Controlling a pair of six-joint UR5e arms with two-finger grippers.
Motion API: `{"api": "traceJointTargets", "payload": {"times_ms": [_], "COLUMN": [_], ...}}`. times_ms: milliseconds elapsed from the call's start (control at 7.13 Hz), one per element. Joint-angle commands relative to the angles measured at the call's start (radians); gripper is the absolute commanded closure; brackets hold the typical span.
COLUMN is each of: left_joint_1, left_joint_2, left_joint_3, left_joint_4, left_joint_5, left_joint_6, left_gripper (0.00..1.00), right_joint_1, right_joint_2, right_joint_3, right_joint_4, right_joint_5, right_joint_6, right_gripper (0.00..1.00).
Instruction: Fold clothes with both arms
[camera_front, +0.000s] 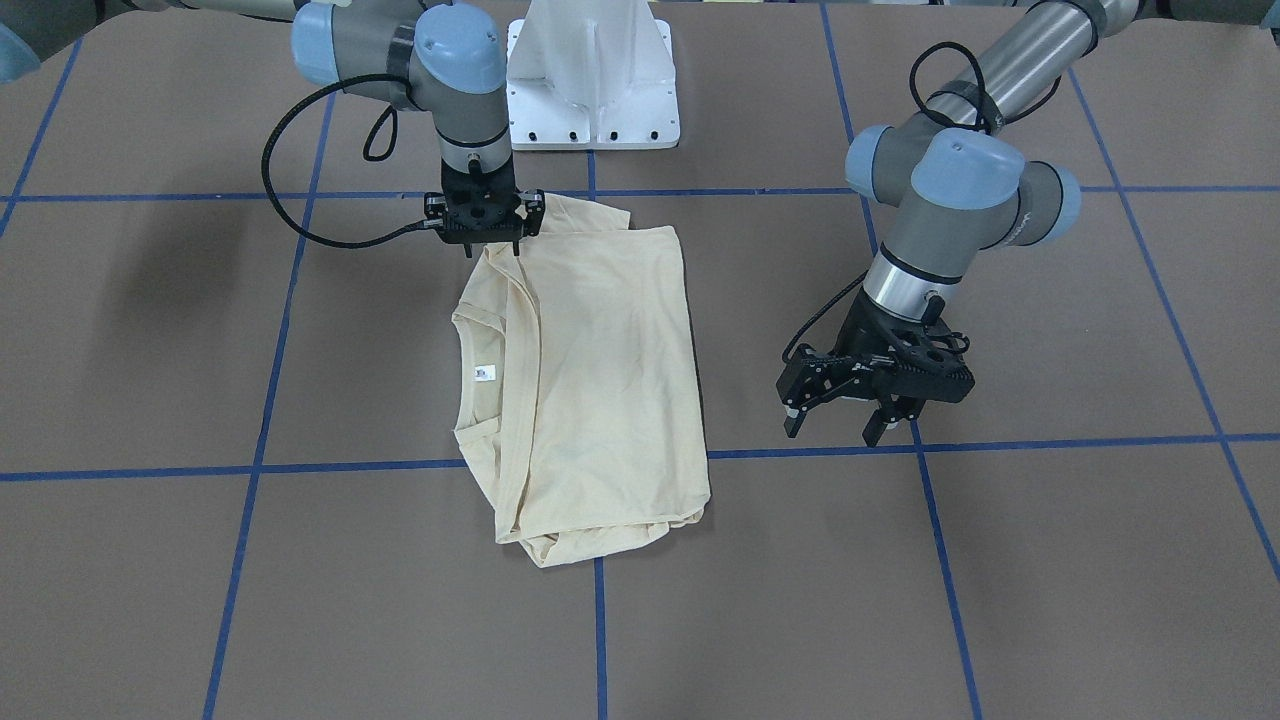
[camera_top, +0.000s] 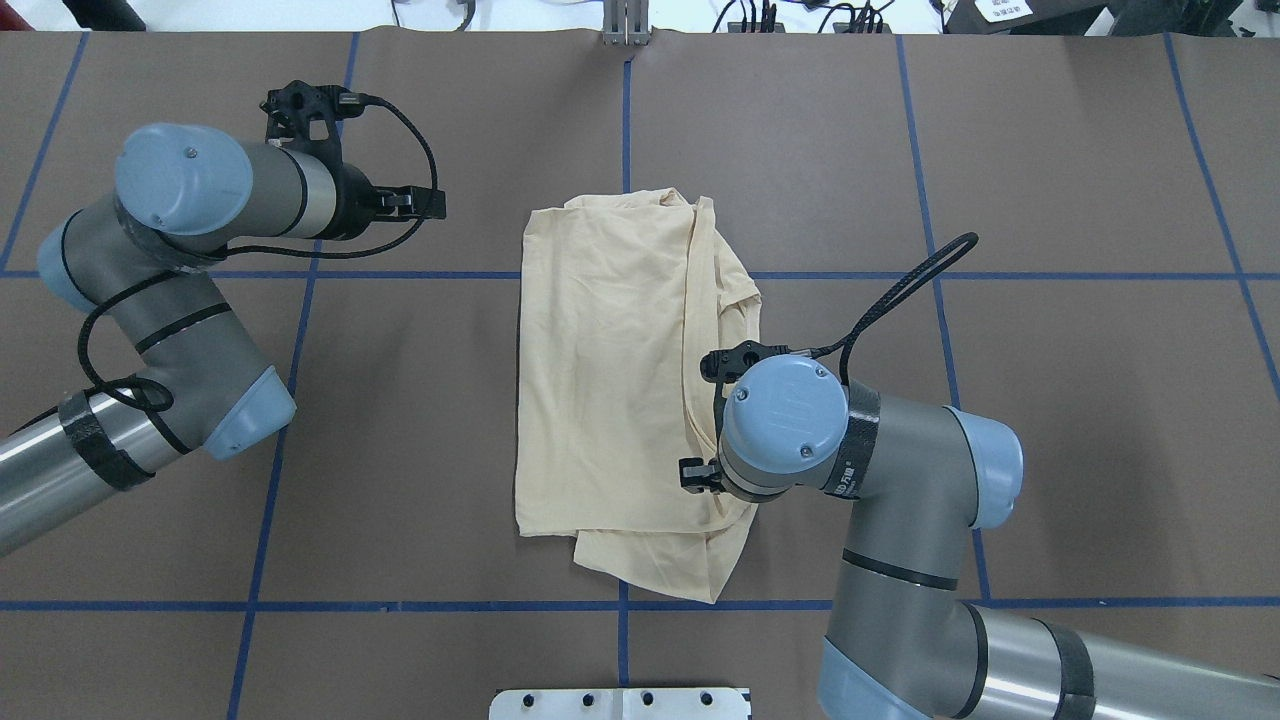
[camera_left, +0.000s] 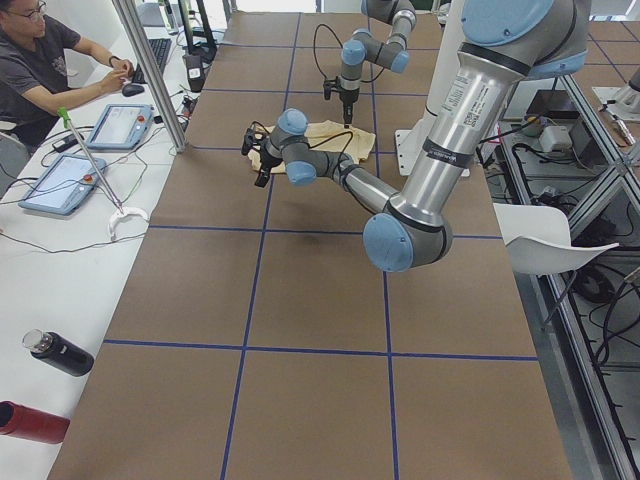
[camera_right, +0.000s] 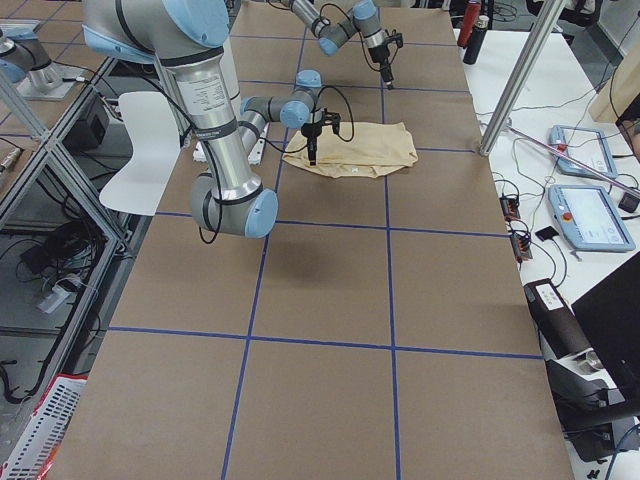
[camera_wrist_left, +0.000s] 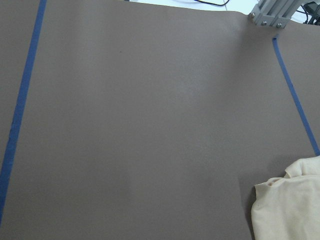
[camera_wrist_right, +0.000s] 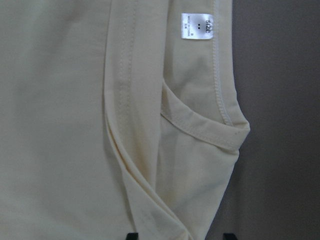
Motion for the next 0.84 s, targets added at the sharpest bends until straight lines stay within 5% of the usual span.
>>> {"api": "traceJointTargets", "payload": {"times_ms": [0,421,701], "left_joint_1": [0.0,0.0,0.0], "left_joint_2": [0.0,0.0,0.0], "left_joint_3": [-0.002,-0.007,-0.007], "left_joint_4": [0.001,0.005,0.005], "left_joint_5": [-0.002,-0.002,-0.002], "left_joint_6": [0.001,0.003,0.004], "left_gripper": [0.0,0.0,0.0], "right_joint_1": [-0.001,-0.004,-0.005], "right_joint_2": [0.0,0.001,0.001], "right_joint_3": [-0.013,-0.021,-0.019], "right_joint_4": [0.0,-0.002,0.0], "right_joint_5": [0.006,0.023,0.038], "right_joint_6": [0.017,0.018,0.027], "right_gripper": [0.44,0.69,1.0]}}
